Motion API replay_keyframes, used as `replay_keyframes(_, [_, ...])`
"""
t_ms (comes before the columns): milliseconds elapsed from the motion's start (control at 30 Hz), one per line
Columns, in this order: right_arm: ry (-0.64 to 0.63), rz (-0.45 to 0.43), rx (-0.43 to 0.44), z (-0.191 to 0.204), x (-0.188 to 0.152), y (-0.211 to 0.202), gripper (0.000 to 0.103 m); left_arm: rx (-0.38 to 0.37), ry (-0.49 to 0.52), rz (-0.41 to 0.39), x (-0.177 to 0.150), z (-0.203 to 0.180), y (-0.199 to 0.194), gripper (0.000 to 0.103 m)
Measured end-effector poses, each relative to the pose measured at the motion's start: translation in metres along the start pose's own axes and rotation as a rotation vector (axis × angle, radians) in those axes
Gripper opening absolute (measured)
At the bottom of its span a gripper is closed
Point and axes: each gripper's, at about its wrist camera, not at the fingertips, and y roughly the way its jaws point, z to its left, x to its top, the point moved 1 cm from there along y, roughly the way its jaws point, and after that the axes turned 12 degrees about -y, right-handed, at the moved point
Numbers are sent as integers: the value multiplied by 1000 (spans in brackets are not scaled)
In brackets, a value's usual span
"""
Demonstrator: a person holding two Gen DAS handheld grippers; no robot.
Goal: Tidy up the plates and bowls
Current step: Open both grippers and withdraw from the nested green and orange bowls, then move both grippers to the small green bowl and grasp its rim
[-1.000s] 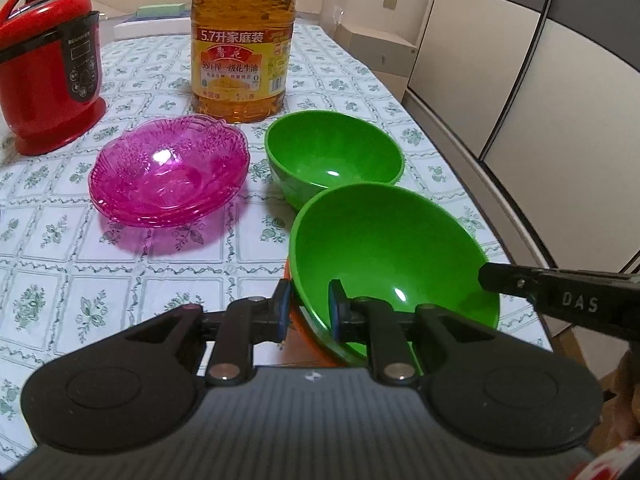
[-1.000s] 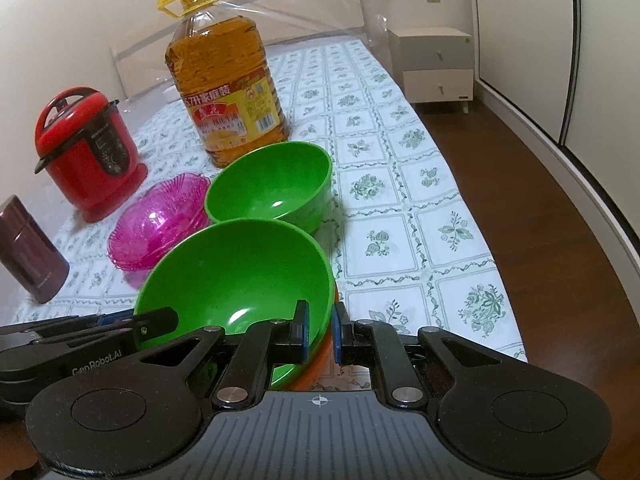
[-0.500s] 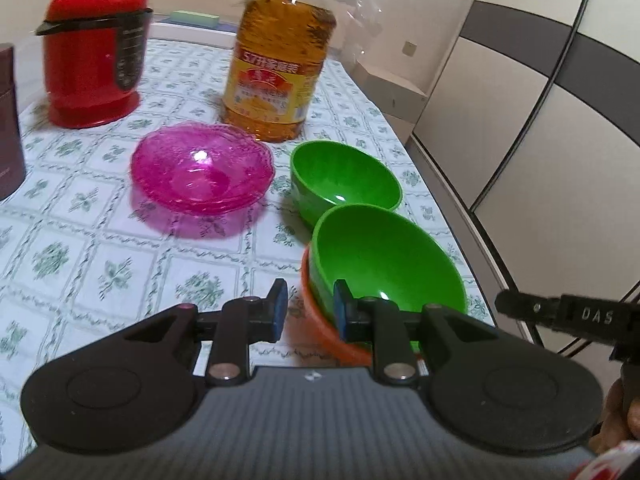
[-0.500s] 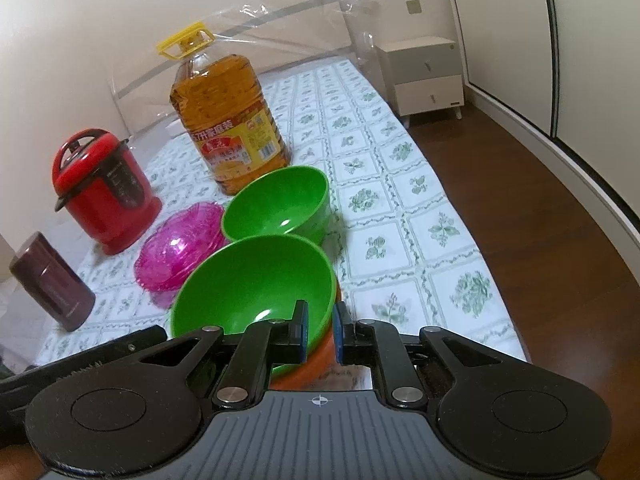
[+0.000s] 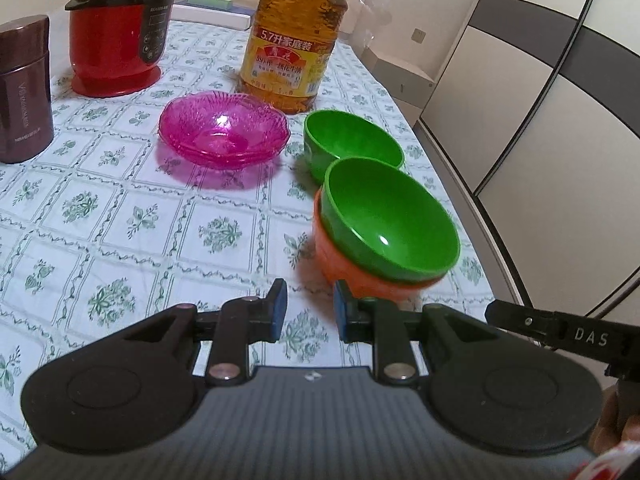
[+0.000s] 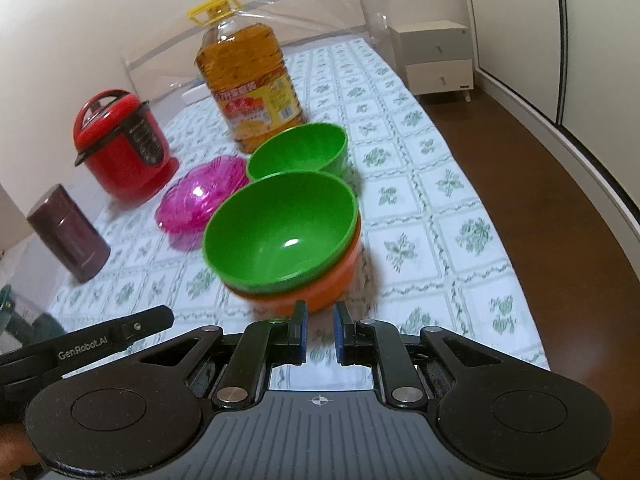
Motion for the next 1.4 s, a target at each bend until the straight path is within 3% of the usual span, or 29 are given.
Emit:
replay_keyframes(433, [-24, 15, -22, 8, -9, -10, 15, -16, -11, 9, -9, 2, -10, 24])
replay_keyframes(600, [-34, 20, -50, 5, -10, -9, 41, -22, -12, 11, -4, 0, -8, 27])
replay_keyframes(733, [-21, 20, -43, 0, -7, -8, 42, -35, -2, 11, 4, -5, -4, 28])
replay_keyframes(1100, [0, -55, -34, -21, 40, -17, 42, -79, -1, -9, 66, -22, 10, 30])
replay_keyframes(1400, [-10, -50, -13, -45, 102, 25, 42, -68, 32, 13, 128, -35, 74, 30])
